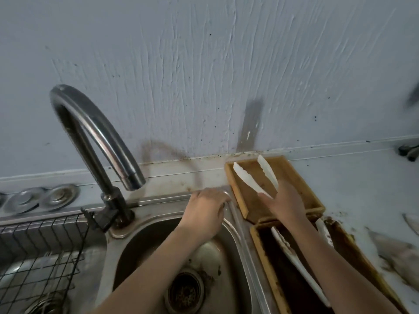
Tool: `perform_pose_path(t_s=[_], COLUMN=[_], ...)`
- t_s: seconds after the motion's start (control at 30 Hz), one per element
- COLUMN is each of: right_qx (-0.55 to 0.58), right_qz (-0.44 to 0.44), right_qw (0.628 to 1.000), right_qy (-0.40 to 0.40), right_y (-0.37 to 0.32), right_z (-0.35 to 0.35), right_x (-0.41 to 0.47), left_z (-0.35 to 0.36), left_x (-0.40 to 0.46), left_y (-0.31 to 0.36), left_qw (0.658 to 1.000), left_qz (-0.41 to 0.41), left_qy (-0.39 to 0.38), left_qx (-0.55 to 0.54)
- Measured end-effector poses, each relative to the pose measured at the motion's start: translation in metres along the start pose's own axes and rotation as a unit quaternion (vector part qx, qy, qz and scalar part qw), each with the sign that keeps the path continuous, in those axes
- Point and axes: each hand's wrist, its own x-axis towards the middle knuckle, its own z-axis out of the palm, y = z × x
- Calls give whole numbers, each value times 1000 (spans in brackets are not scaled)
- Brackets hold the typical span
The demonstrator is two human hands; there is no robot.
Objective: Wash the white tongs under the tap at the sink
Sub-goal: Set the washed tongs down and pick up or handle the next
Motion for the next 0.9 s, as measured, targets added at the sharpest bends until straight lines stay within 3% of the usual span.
perform_pose_path(t_s=[0.23, 0.53, 0.7, 0.8, 0.9], right_qx=[-40, 24, 82, 52, -17], right_qz=[33, 16, -78, -145, -148], right_qw=[999, 1000, 987, 973, 980], right_qy=[-6, 3, 112, 172, 132], right_y=[12, 15, 32, 58, 85], right_z=[24, 34, 0, -12, -12], right_x=[21, 29, -10, -51, -88], left_z=[55, 59, 53, 59, 65], left_x=[34, 28, -2, -24, -40], left_y=[9, 4, 22, 31, 41], left_qw=[973, 974, 987, 984, 969], left_qz=[75, 79, 78, 135, 172], left_qy=[-174, -182, -121, -104, -158], left_qx=[133, 112, 68, 45, 76])
